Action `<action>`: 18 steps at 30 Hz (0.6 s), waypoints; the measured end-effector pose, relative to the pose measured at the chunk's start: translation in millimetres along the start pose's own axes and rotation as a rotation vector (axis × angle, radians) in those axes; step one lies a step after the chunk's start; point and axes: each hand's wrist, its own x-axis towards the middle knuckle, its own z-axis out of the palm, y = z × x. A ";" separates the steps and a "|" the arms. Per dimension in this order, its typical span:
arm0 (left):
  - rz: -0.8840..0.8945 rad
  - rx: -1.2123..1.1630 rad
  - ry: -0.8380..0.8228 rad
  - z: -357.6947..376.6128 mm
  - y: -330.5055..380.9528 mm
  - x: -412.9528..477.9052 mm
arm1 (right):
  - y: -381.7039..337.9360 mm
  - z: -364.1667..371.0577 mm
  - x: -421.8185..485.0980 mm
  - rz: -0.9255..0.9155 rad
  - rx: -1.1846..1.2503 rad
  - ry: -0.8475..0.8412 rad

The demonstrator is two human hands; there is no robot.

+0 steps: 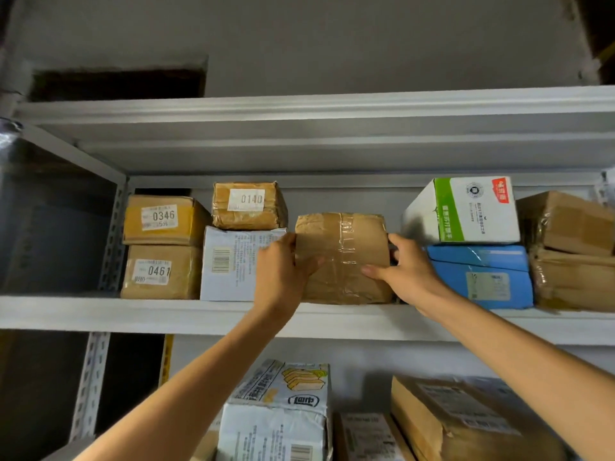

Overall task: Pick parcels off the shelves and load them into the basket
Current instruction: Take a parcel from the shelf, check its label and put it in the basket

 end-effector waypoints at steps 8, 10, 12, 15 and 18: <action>0.132 0.109 0.059 2.5 -11.0 -0.9 | -0.7 10.0 1.7 -0.028 -0.030 0.093; 0.127 0.182 0.043 1.8 -10.6 2.0 | -3.3 13.5 5.9 -0.025 -0.046 0.096; 0.127 0.240 0.020 0.2 -10.2 4.9 | -6.5 15.0 10.1 0.013 -0.071 0.080; 0.135 0.275 -0.026 -1.9 -11.3 5.1 | -9.1 14.7 9.3 0.052 -0.105 0.059; 0.150 0.329 -0.079 -6.2 -5.2 0.9 | -16.0 8.8 1.2 0.101 -0.211 -0.016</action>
